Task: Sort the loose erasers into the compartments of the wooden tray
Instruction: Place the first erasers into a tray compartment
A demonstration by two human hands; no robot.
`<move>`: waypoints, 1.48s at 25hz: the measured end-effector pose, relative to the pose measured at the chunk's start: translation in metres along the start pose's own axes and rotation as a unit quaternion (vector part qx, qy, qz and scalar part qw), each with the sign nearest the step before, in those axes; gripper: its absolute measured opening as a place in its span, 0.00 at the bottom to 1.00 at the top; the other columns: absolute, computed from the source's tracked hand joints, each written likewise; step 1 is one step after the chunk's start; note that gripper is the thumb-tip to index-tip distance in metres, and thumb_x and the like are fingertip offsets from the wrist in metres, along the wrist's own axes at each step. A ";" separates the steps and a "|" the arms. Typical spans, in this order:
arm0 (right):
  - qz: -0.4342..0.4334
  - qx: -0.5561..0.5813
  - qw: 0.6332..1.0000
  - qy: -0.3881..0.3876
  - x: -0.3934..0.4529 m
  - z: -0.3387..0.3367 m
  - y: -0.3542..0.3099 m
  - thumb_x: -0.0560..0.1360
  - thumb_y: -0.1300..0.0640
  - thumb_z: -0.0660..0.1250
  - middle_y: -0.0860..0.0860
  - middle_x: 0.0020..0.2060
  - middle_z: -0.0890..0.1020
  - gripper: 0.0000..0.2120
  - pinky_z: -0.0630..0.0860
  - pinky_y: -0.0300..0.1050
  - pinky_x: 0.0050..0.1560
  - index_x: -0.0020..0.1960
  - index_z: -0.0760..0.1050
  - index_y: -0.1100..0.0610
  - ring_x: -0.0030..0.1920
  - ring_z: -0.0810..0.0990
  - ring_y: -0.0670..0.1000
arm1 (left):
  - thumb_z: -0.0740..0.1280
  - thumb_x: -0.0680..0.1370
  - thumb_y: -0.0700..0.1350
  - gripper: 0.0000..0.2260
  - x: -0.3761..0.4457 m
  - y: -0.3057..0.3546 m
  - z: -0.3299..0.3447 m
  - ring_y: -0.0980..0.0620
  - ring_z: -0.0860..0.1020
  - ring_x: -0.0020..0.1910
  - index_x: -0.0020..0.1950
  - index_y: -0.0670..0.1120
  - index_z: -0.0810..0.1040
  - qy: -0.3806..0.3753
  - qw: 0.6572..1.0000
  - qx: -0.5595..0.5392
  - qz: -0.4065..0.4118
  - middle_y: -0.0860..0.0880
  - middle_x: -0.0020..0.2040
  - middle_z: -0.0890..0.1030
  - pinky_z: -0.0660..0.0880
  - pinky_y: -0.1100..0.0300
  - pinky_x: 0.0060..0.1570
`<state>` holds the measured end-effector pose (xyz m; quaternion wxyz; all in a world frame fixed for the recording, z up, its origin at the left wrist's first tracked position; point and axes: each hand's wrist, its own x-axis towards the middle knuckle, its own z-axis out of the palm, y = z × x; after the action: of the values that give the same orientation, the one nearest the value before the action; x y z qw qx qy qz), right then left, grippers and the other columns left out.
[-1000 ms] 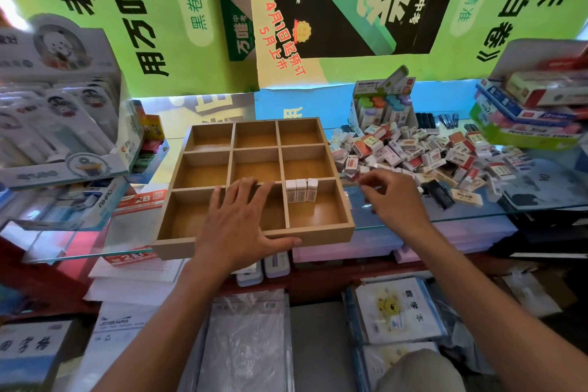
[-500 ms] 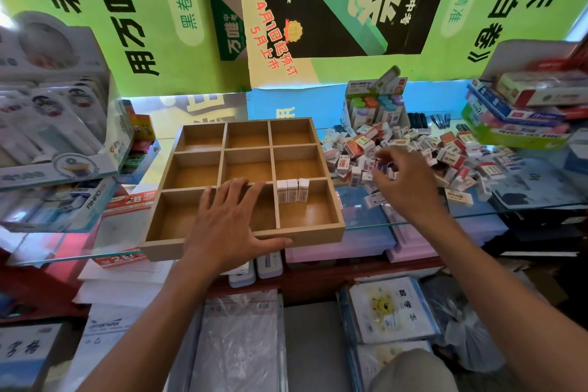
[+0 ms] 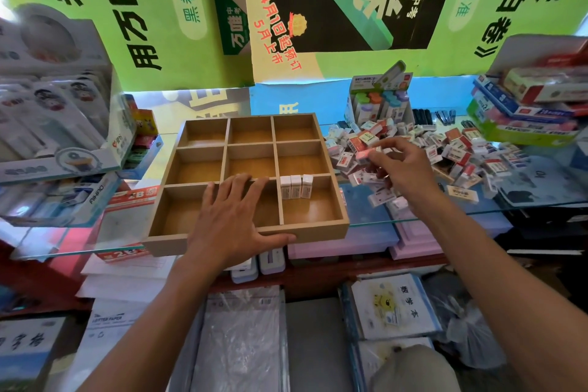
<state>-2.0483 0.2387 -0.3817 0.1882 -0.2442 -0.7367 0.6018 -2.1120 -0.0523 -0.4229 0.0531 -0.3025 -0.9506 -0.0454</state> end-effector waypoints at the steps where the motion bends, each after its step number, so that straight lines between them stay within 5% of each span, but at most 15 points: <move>1: 0.011 0.024 1.000 0.004 -0.001 -0.002 -0.001 0.76 0.60 0.71 0.49 0.37 0.84 0.04 0.73 0.35 0.27 0.50 0.79 0.54 0.33 0.82 0.45 | 0.46 0.60 0.84 0.52 0.000 0.000 0.000 0.45 0.58 0.76 0.78 0.56 0.53 0.001 1.000 0.000 0.000 0.49 0.77 0.60 0.54 0.41 0.76; 11: 0.032 0.083 0.996 -0.023 -0.027 -0.005 0.001 0.75 0.61 0.72 0.51 0.36 0.85 0.05 0.75 0.43 0.33 0.45 0.75 0.55 0.32 0.80 0.46 | 0.49 0.61 0.84 0.52 -0.002 0.002 -0.004 0.44 0.60 0.75 0.77 0.55 0.56 0.000 1.000 -0.019 0.000 0.47 0.76 0.62 0.55 0.41 0.75; 19: 0.065 0.250 0.966 -0.013 -0.125 -0.058 0.039 0.73 0.63 0.69 0.56 0.42 0.85 0.13 0.78 0.39 0.35 0.56 0.80 0.54 0.35 0.80 0.49 | 0.54 0.64 0.82 0.49 -0.006 0.012 -0.003 0.37 0.66 0.70 0.75 0.51 0.60 0.011 1.000 -0.004 0.028 0.41 0.73 0.66 0.63 0.36 0.69; 22: 0.101 0.283 0.953 0.048 -0.162 -0.089 0.090 0.69 0.60 0.70 0.55 0.42 0.86 0.16 0.78 0.39 0.37 0.56 0.80 0.54 0.39 0.82 0.49 | 0.70 0.73 0.62 0.35 -0.026 0.038 -0.006 0.36 0.65 0.69 0.72 0.44 0.66 0.130 0.989 -0.052 0.054 0.37 0.71 0.68 0.62 0.37 0.69; 25: 0.149 0.286 0.941 0.104 -0.193 -0.119 0.147 0.67 0.59 0.72 0.56 0.45 0.86 0.21 0.77 0.42 0.40 0.60 0.79 0.53 0.42 0.81 0.50 | 0.69 0.75 0.44 0.24 -0.065 0.108 0.006 0.39 0.67 0.68 0.69 0.39 0.71 0.234 0.947 -0.179 0.129 0.36 0.68 0.71 0.63 0.43 0.70; 30: 0.224 0.299 0.910 0.180 -0.238 -0.171 0.235 0.75 0.70 0.64 0.57 0.43 0.84 0.18 0.80 0.41 0.36 0.59 0.78 0.55 0.36 0.82 0.51 | 0.66 0.75 0.46 0.26 -0.106 0.227 0.088 0.44 0.69 0.68 0.72 0.43 0.70 0.041 0.928 -0.289 0.230 0.42 0.69 0.72 0.66 0.49 0.71; 34: 0.344 0.284 0.859 0.252 -0.280 -0.207 0.321 0.77 0.69 0.60 0.54 0.39 0.81 0.12 0.78 0.42 0.35 0.51 0.76 0.55 0.32 0.82 0.50 | 0.69 0.77 0.46 0.29 -0.125 0.281 0.148 0.50 0.64 0.73 0.76 0.49 0.65 -0.153 0.916 -0.308 0.206 0.47 0.74 0.67 0.64 0.49 0.72; 37: 0.426 0.282 0.812 0.283 -0.308 -0.217 0.386 0.78 0.67 0.62 0.53 0.36 0.79 0.08 0.75 0.43 0.34 0.51 0.74 0.56 0.31 0.79 0.49 | 0.69 0.76 0.47 0.29 -0.116 0.308 0.177 0.49 0.65 0.70 0.76 0.48 0.66 -0.196 0.908 -0.291 0.229 0.46 0.72 0.69 0.67 0.47 0.70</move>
<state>-1.6238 0.2909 -0.7101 0.1738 -0.6288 -0.2712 0.7077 -1.8522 0.1527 -0.5968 -0.2160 -0.5167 -0.7908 -0.2468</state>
